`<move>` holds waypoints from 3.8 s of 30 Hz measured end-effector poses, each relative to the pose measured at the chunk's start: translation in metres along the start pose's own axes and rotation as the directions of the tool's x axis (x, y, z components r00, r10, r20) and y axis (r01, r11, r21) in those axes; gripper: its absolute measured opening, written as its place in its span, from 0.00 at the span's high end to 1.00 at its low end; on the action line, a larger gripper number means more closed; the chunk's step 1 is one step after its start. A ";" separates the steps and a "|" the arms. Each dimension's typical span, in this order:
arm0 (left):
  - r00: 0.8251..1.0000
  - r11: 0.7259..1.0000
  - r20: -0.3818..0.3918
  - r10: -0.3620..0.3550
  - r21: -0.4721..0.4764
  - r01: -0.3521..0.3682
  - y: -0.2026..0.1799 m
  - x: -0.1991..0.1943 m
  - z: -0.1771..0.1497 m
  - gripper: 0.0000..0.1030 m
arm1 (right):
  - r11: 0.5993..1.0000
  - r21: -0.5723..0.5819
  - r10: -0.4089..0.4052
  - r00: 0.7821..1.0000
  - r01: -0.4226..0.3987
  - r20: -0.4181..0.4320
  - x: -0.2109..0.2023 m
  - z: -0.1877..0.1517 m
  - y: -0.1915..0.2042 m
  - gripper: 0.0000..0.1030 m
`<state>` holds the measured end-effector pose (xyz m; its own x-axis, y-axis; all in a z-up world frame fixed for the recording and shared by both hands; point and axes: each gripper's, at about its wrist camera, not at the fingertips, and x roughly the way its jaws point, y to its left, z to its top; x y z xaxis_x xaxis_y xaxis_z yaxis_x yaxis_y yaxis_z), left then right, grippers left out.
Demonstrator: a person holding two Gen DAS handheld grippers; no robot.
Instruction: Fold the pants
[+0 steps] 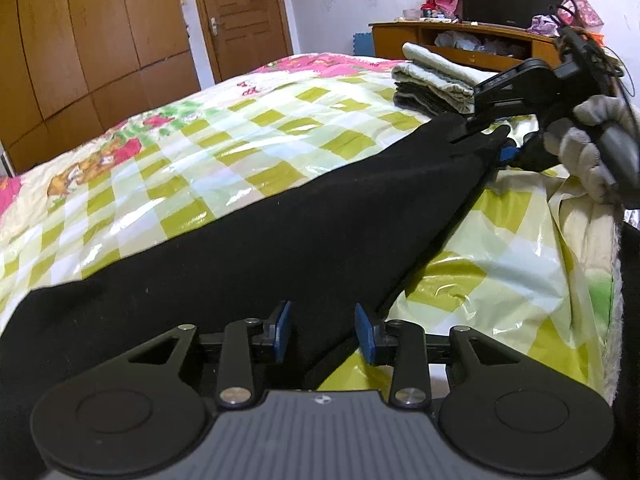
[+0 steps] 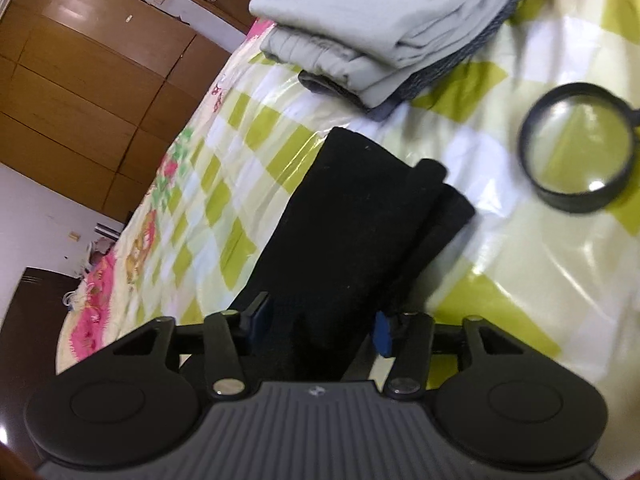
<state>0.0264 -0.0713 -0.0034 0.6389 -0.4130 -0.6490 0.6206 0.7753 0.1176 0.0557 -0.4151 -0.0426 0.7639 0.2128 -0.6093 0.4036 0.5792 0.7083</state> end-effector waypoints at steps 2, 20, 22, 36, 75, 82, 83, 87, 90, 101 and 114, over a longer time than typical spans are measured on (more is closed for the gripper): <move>1.000 1.000 -0.005 -0.006 -0.015 0.006 0.000 0.002 0.000 0.53 | 0.999 0.012 -0.031 1.000 0.031 0.001 0.009 0.003 0.003 0.79; 1.000 0.999 -0.001 -0.011 -0.038 0.011 0.000 -0.012 -0.004 0.50 | 0.999 -0.035 -0.022 0.995 0.026 0.100 -0.046 0.011 0.003 0.94; 0.999 0.998 0.029 0.018 -0.055 -0.016 0.008 -0.020 -0.003 0.50 | 0.997 -0.070 -0.010 0.994 0.017 0.111 -0.053 0.011 0.016 0.94; 0.907 0.891 -0.011 0.420 -0.184 -0.415 0.147 -0.071 -0.067 0.50 | 0.823 -0.554 0.171 0.985 -0.123 0.037 -0.042 -0.049 0.226 0.94; 0.870 0.741 -0.043 0.490 -0.505 -0.442 0.227 -0.104 -0.193 0.54 | 0.282 -0.904 0.092 0.946 -0.323 -0.309 0.124 -0.371 0.428 0.94; 0.869 0.740 -0.033 0.493 -0.510 -0.439 0.223 -0.107 -0.200 0.54 | 0.191 -0.924 0.297 0.917 -0.330 -0.266 0.079 -0.372 0.461 0.94; 0.869 0.740 -0.034 0.493 -0.510 -0.440 0.223 -0.107 -0.200 0.54 | 0.120 -0.929 0.288 0.908 -0.349 -0.304 0.079 -0.392 0.456 0.94; 0.870 0.739 -0.038 0.491 -0.511 -0.439 0.224 -0.107 -0.200 0.54 | -0.074 -0.907 0.147 0.895 -0.416 -0.422 0.105 -0.463 0.428 0.94; 0.870 0.741 -0.029 0.492 -0.511 -0.436 0.221 -0.108 -0.201 0.54 | -0.049 -0.888 0.067 0.885 -0.458 -0.460 0.125 -0.480 0.417 0.94; 0.872 0.729 -0.002 0.490 -0.548 -0.411 0.222 -0.115 -0.210 0.53 | -0.132 -0.858 0.063 0.860 -0.496 -0.507 0.121 -0.484 0.412 0.92; 0.843 0.709 0.008 0.538 -0.545 -0.448 0.205 -0.166 -0.203 0.50 | 0.071 -0.752 0.114 0.755 -0.655 -0.646 0.089 -0.404 0.394 0.72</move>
<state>-0.0449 0.2528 -0.0244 0.8760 0.0655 -0.4778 -0.0940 0.9949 -0.0359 0.0791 0.1498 0.0378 0.2972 0.7352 -0.6092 -0.8505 0.4938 0.1810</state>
